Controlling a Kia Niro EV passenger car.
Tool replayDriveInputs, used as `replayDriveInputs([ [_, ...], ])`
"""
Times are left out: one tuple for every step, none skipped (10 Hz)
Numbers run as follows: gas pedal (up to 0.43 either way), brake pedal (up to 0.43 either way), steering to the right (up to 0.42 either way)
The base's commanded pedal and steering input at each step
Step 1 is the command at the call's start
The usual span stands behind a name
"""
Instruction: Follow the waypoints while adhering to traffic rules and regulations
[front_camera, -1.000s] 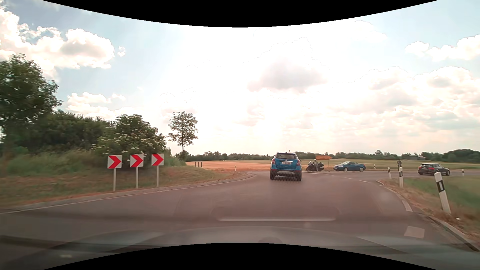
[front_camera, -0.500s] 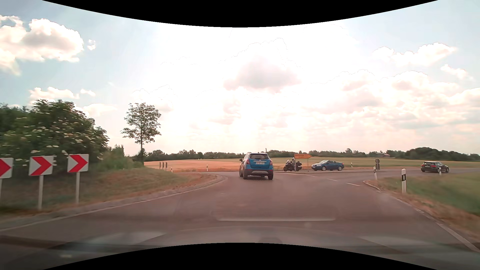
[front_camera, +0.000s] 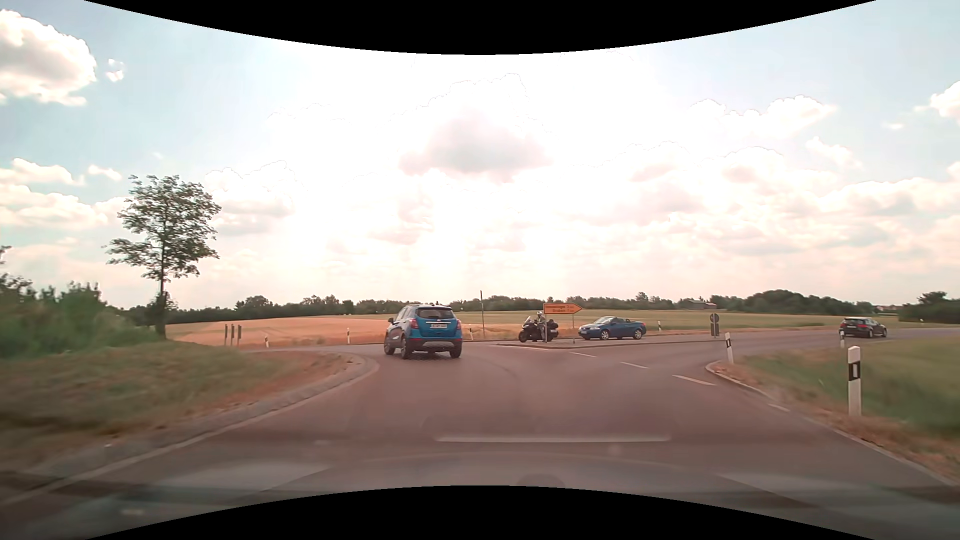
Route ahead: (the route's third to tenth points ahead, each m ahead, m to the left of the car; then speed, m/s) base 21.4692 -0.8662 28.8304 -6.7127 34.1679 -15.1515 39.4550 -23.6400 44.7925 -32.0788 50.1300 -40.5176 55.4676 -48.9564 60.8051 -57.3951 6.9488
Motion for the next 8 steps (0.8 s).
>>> replayDriveInputs([
  [0.260,0.000,0.136],
  [0.240,0.000,0.134],
  [0.240,0.000,0.133],
  [0.240,0.000,0.133],
  [0.228,0.000,0.133],
  [0.228,0.000,0.133],
  [0.220,0.000,0.133],
  [0.220,0.000,0.133],
])
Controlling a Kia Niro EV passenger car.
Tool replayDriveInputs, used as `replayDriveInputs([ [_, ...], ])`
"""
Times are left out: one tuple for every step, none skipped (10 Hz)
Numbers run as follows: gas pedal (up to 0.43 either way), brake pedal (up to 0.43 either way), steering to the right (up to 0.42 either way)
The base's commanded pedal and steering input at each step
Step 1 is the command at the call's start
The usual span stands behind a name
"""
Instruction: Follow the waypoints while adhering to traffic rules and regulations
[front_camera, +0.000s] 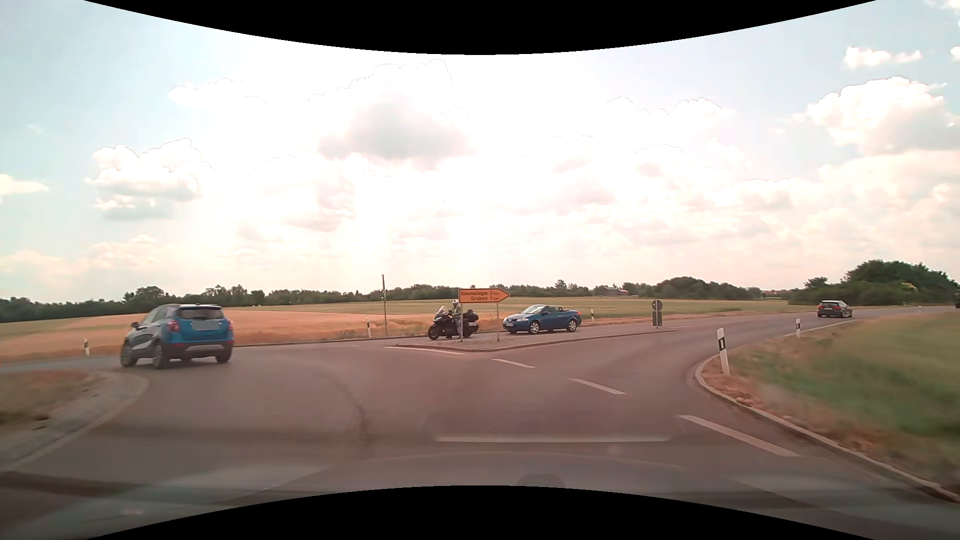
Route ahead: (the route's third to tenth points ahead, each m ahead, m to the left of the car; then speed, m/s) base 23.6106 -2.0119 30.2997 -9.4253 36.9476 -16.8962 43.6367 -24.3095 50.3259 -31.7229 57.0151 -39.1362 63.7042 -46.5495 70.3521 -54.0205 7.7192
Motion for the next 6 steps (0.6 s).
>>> replayDriveInputs([
  [0.220,0.000,0.133],
  [0.209,0.000,0.133],
  [0.197,0.000,0.133],
  [0.197,0.000,0.133],
  [0.197,0.000,0.133],
  [0.197,0.000,0.133],
])
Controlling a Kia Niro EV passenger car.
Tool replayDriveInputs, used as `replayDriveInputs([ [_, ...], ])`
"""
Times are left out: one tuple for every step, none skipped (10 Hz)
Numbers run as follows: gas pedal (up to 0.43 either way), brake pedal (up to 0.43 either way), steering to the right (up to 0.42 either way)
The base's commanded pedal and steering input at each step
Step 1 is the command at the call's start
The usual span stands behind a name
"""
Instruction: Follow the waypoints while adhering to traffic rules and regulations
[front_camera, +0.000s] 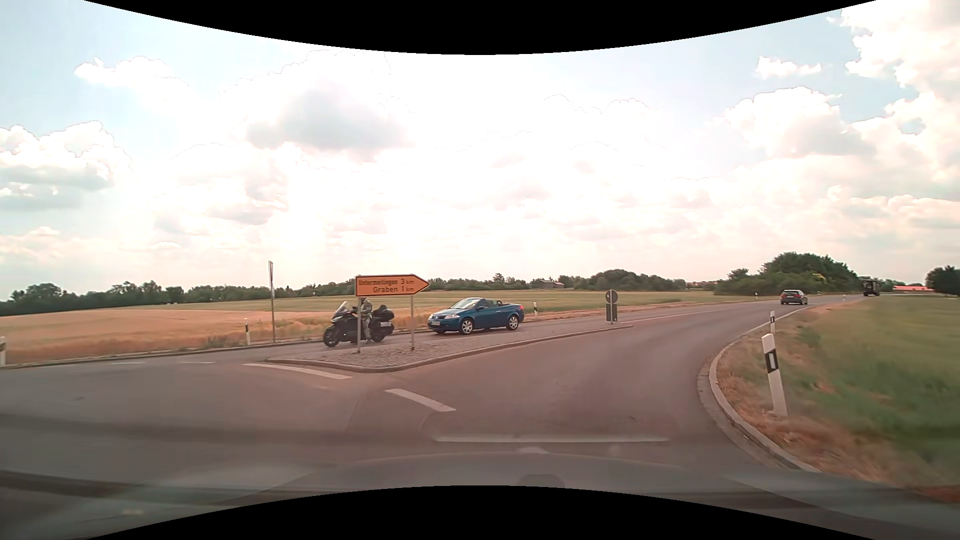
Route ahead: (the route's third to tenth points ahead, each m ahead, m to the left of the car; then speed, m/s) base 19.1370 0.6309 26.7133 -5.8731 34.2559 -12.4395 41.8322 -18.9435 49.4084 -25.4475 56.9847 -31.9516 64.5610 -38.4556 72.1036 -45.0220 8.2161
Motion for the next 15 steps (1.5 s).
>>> replayDriveInputs([
  [0.197,0.000,0.133],
  [0.197,0.000,0.132],
  [0.189,0.000,0.131],
  [0.189,0.000,0.131],
  [0.177,0.000,0.131],
  [0.169,0.000,0.137],
  [0.169,0.000,0.145],
  [0.169,0.000,0.154],
  [0.169,0.000,0.157],
  [0.169,0.000,0.156],
  [0.197,0.000,0.157],
  [0.197,0.000,0.156],
  [0.209,0.000,0.157],
  [0.228,0.000,0.160],
  [0.248,0.000,0.163],
])
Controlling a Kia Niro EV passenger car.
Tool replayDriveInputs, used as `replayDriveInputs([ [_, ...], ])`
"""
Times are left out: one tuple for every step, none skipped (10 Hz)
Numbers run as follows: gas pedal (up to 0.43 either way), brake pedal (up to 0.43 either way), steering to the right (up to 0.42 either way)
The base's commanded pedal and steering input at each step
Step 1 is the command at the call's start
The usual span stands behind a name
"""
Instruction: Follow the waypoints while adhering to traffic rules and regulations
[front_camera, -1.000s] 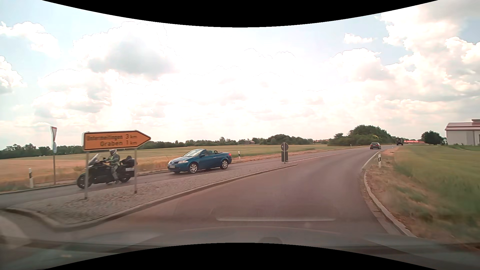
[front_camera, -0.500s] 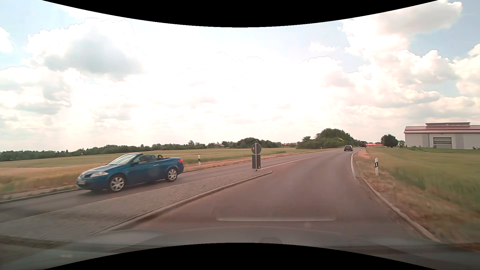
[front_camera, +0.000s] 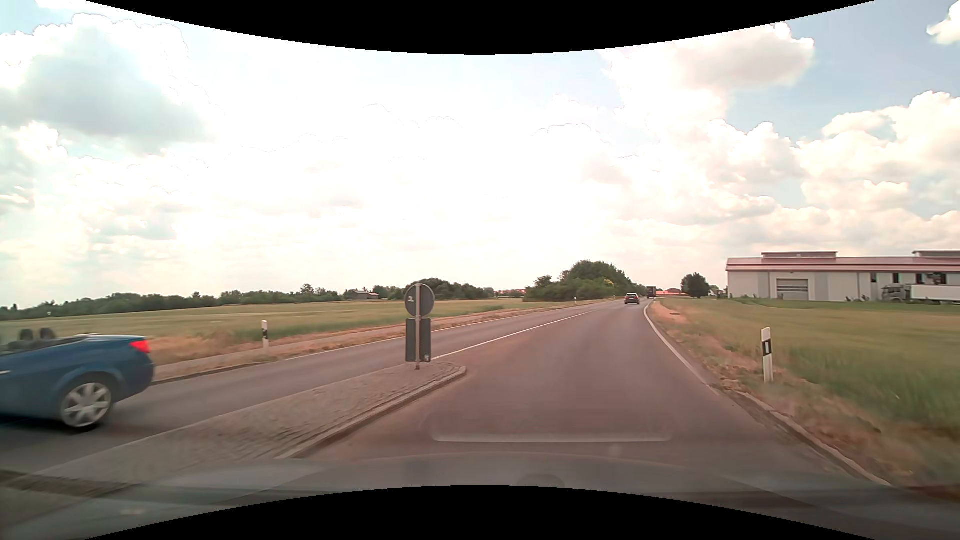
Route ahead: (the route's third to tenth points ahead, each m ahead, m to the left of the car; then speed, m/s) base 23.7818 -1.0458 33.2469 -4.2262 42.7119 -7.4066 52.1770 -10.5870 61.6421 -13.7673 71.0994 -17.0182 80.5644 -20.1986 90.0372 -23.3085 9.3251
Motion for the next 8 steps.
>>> replayDriveInputs([
  [0.280,0.000,0.159],
  [0.319,0.000,0.146],
  [0.350,0.000,0.124],
  [0.358,0.000,0.101],
  [0.370,0.000,0.080],
  [0.370,0.000,0.072],
  [0.370,0.000,0.071],
  [0.370,0.000,0.069],
])
